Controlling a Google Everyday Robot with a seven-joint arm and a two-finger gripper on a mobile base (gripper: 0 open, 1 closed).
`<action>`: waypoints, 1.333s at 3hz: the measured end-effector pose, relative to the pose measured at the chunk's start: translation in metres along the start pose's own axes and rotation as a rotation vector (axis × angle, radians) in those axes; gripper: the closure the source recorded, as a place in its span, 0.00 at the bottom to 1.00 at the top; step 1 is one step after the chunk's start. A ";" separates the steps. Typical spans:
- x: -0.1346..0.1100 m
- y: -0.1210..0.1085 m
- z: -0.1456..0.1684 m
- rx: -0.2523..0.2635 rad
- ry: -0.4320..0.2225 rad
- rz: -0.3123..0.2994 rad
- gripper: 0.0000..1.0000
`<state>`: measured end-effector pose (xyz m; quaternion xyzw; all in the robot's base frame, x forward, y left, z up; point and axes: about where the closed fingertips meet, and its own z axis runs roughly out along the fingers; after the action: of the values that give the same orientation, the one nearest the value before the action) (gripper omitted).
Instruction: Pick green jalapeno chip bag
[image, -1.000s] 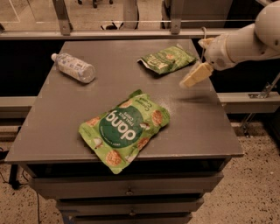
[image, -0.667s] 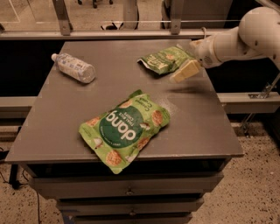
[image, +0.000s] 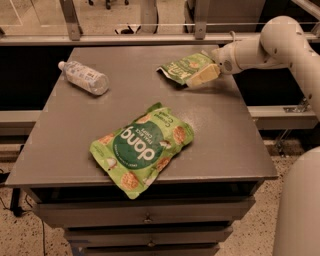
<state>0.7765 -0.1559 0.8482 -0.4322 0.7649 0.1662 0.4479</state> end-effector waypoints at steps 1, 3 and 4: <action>0.008 -0.011 0.008 0.004 -0.008 0.036 0.13; 0.015 -0.014 0.011 -0.007 -0.023 0.054 0.60; 0.013 -0.012 0.011 -0.011 -0.027 0.049 0.83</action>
Offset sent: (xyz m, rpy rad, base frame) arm 0.0196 -0.0215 -0.0248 0.0589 0.0450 -0.0559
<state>0.7895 -0.1628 0.8334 -0.4133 0.7682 0.1873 0.4516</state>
